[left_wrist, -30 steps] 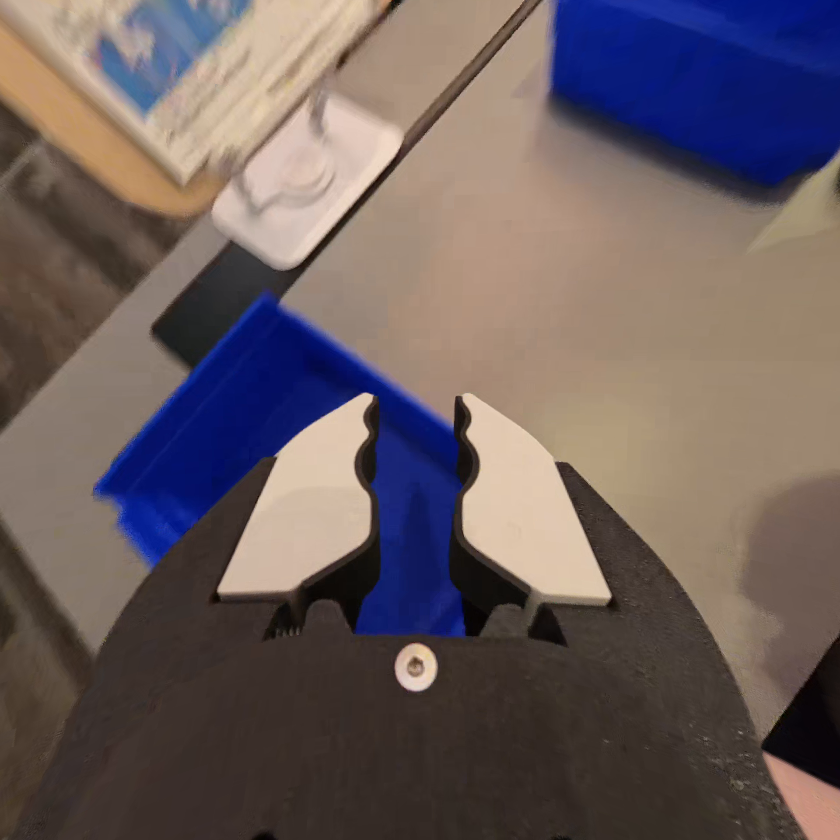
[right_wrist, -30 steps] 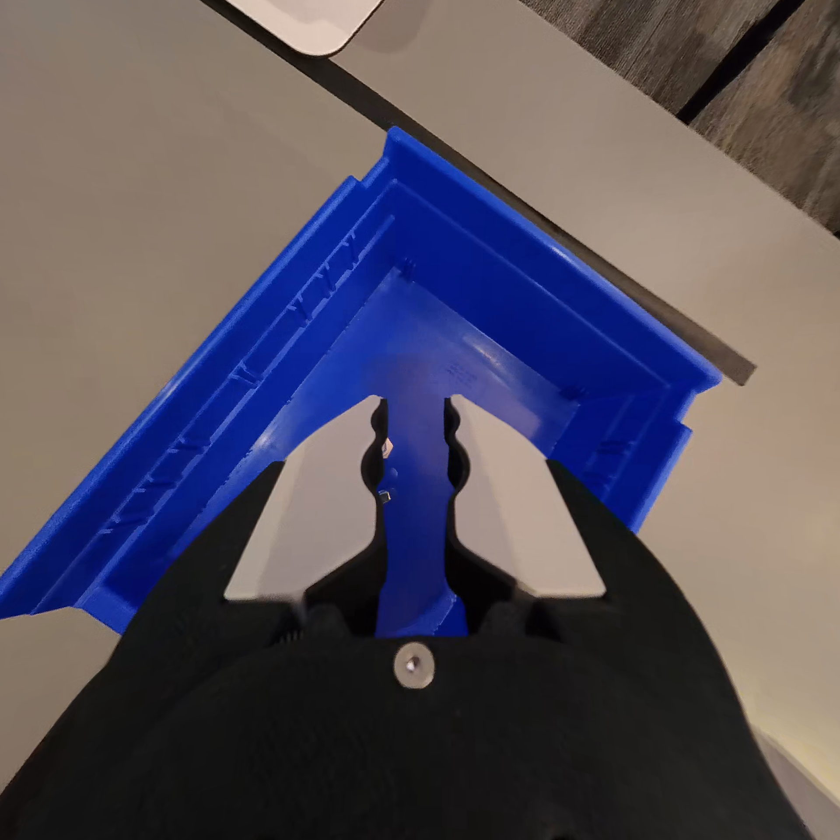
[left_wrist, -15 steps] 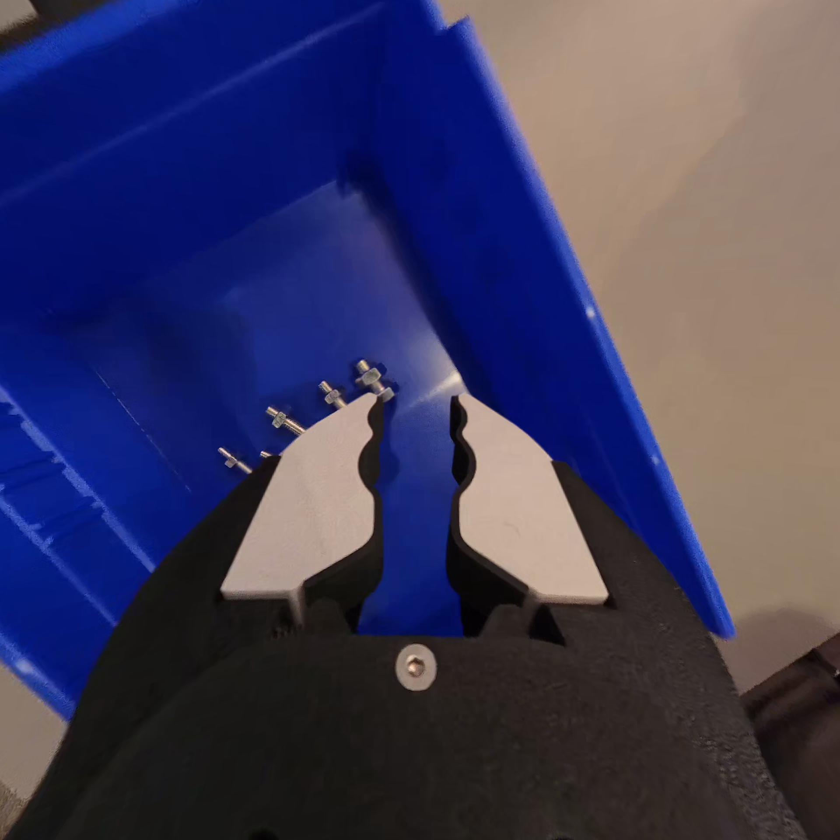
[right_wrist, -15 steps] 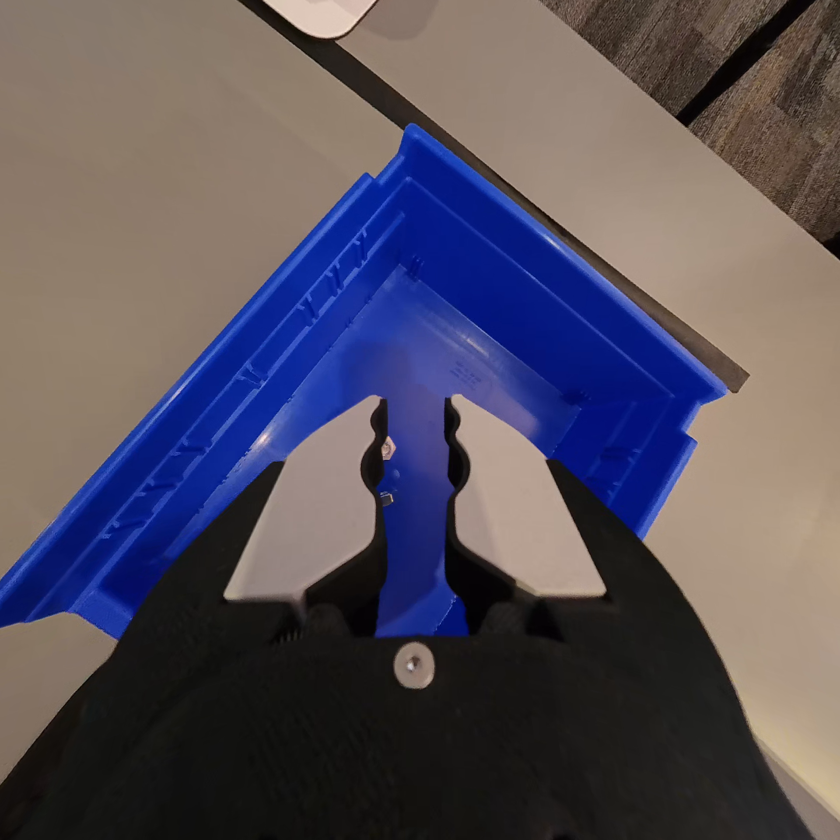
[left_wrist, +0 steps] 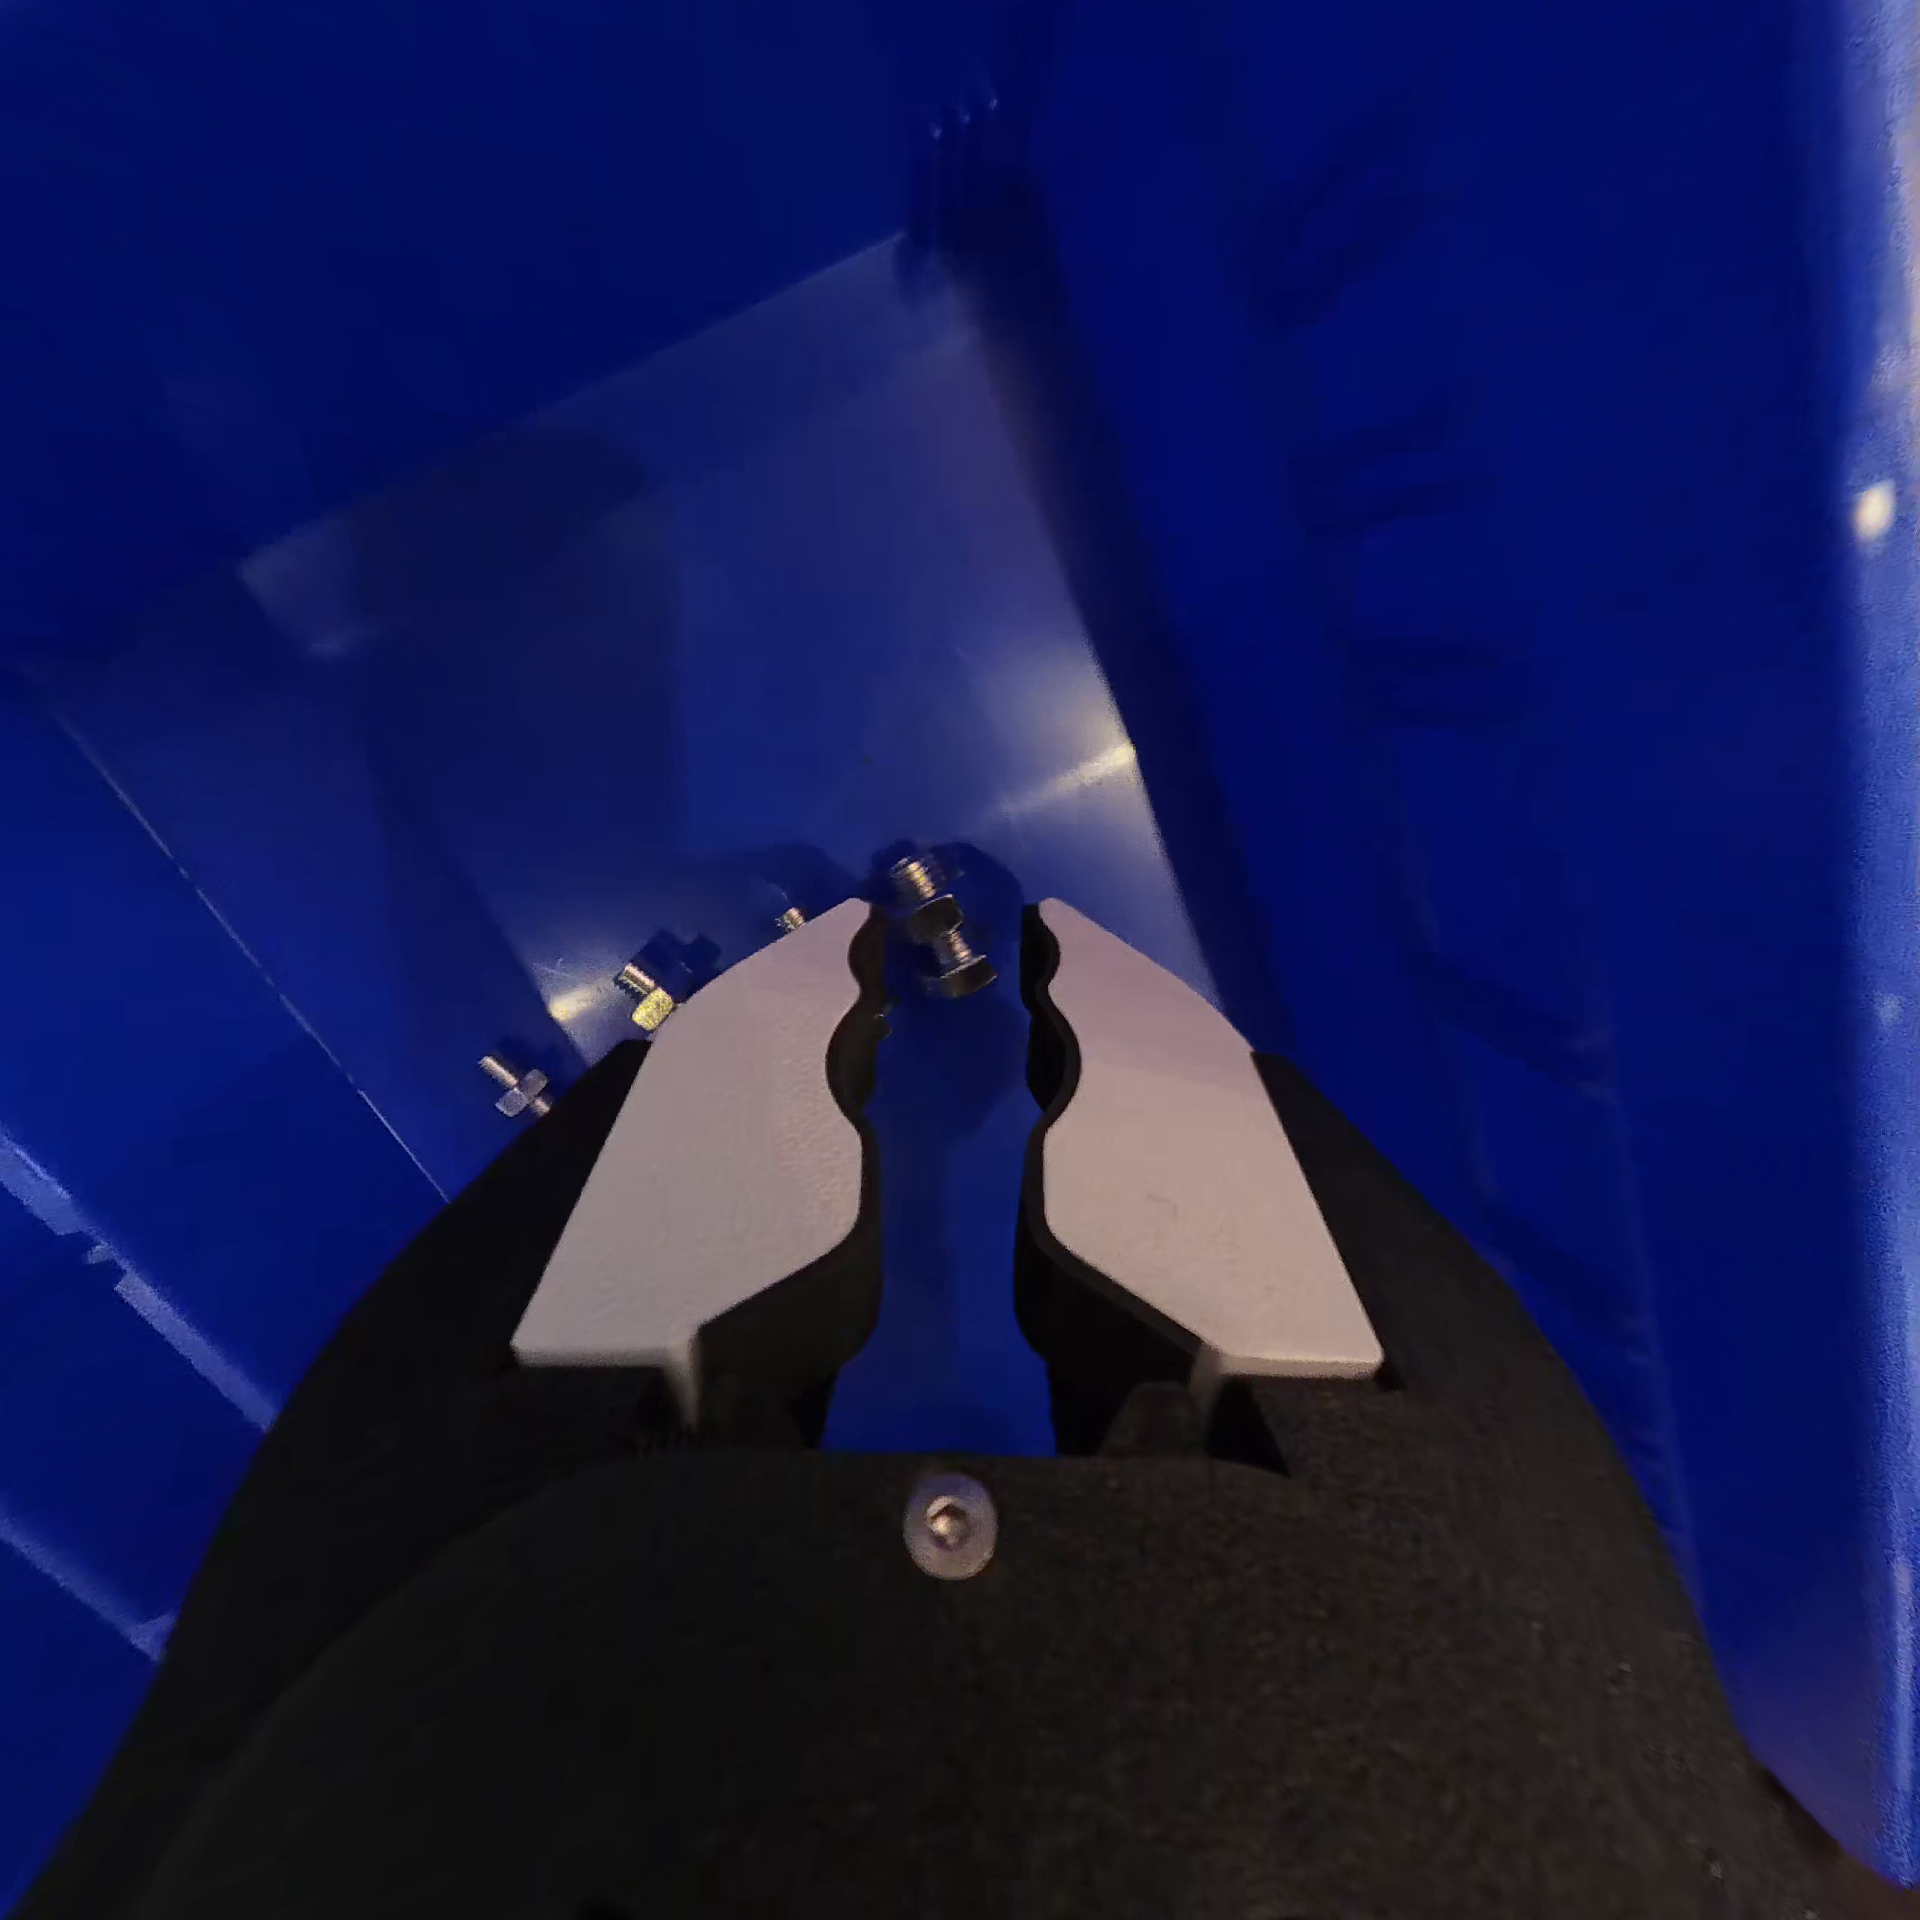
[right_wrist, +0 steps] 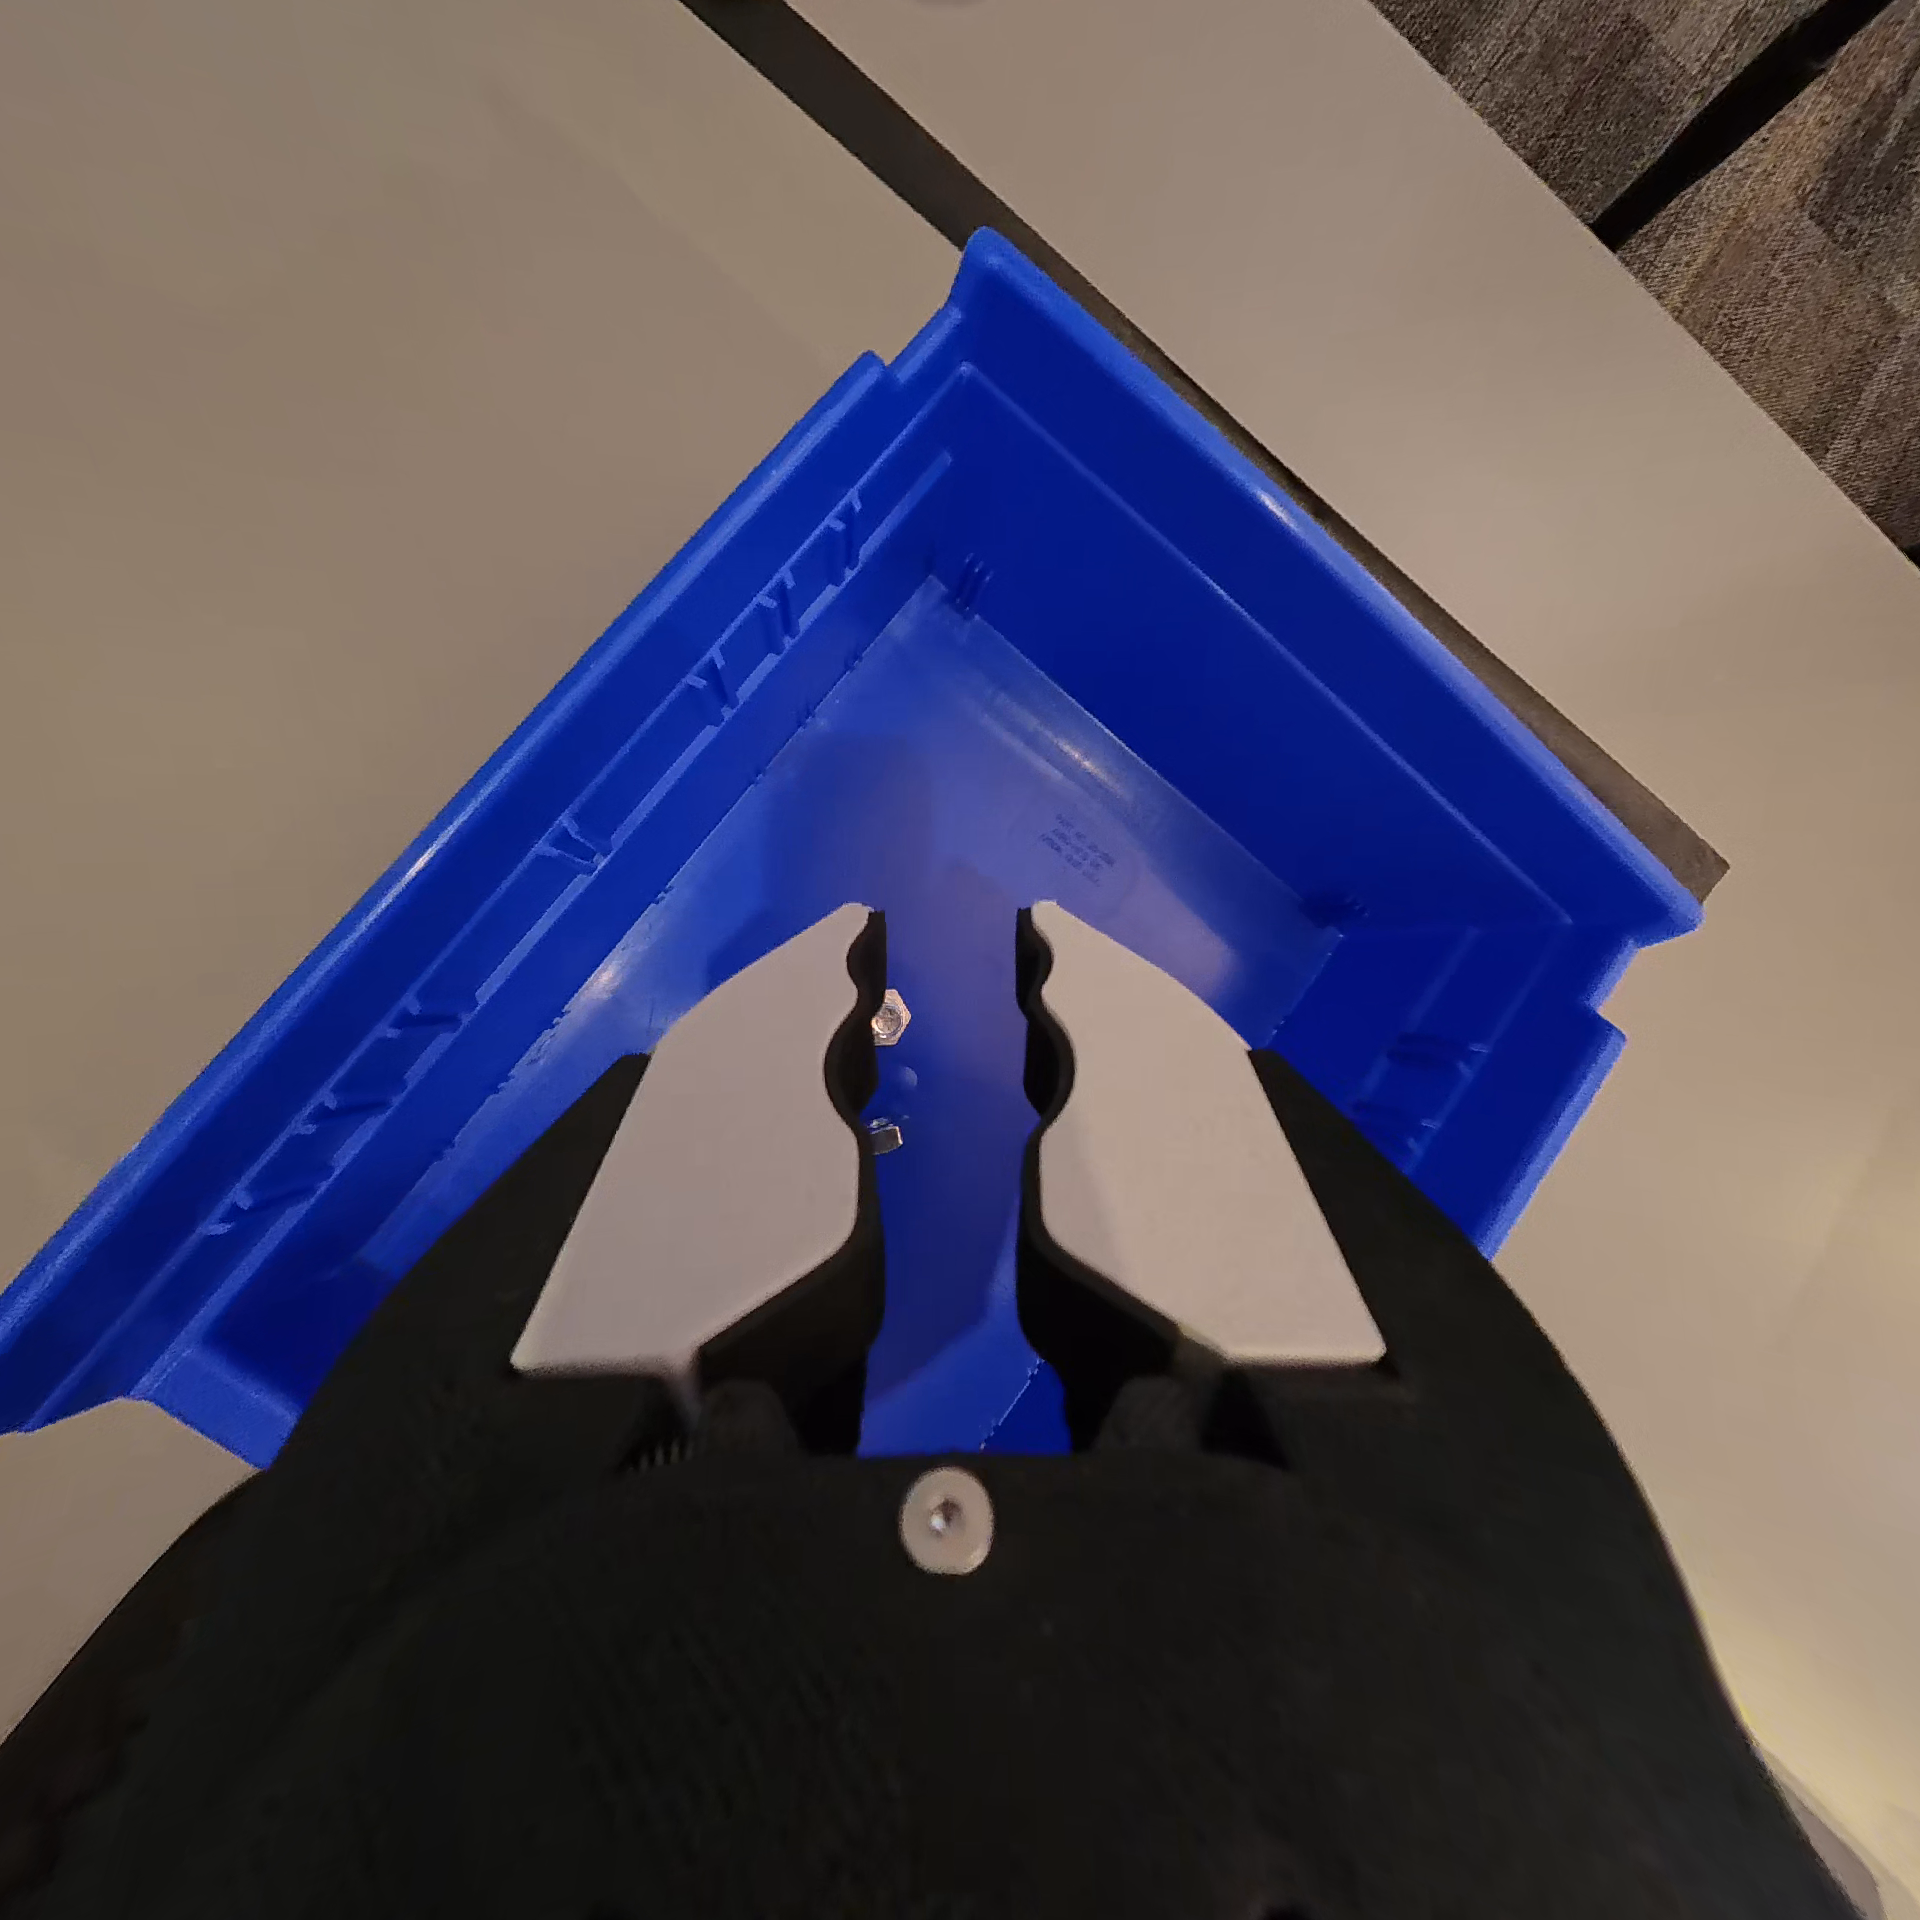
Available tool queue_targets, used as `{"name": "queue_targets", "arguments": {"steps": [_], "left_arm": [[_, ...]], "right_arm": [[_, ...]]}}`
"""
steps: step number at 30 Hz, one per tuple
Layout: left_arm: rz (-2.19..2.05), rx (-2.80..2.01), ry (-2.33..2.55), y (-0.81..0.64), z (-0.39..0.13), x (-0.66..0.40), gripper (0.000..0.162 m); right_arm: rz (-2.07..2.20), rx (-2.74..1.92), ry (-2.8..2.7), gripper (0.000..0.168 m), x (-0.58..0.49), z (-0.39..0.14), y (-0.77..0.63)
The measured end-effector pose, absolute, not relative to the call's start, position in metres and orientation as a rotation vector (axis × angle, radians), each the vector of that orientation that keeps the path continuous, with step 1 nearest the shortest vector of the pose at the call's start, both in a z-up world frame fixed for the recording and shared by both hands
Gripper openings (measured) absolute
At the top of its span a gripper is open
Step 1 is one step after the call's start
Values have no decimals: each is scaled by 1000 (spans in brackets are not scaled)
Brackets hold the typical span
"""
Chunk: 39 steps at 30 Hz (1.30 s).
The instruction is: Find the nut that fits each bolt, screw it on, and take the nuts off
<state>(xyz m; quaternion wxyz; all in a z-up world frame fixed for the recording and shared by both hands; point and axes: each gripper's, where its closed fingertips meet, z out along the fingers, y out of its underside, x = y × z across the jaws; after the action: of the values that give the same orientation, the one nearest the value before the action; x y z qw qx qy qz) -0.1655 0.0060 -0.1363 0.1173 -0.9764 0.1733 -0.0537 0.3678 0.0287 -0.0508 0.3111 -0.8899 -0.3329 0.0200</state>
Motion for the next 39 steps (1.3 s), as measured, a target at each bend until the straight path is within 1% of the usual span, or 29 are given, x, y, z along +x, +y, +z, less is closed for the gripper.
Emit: {"name": "queue_targets", "arguments": {"steps": [7, 9, 14, 19, 23, 27, 30, 33, 35, 39], "left_arm": [[-56, -2911, 542, 4, -150, -167, 24], [-19, -2902, 591, 5, -150, -167, 19], [-43, -2829, 663, 8, -139, -160, 20], [-116, -2652, 649, 16, -97, -155, 19], [-240, -2341, 715, 14, -29, -132, 19], [-460, -1902, 953, -21, 48, -64, 19], [-720, -1671, 1109, -66, 83, -7, 19], [-879, -1527, 1243, -105, 95, 35, 19], [-980, -1491, 1286, -124, 98, 56, 19], [-1124, -1395, 1317, -151, 107, 83, 19]], "right_arm": [[24, -2357, -924, 25, 363, -56, 29], [12, -2363, -937, 25, 363, -58, 29], [-3, -2361, -941, 25, 362, -58, 30], [-3, -2318, -887, 23, 364, -47, 35], [-24, -2221, -817, 21, 364, -21, 40], [-15, -1954, -820, 21, 336, 36, 34], [156, -1572, -1008, 28, 271, 87, -4], [396, -1157, -1206, 31, 197, 124, -75], [498, -917, -1268, 35, 161, 138, -121], [439, -723, -1356, 44, 117, 130, -163]]}}
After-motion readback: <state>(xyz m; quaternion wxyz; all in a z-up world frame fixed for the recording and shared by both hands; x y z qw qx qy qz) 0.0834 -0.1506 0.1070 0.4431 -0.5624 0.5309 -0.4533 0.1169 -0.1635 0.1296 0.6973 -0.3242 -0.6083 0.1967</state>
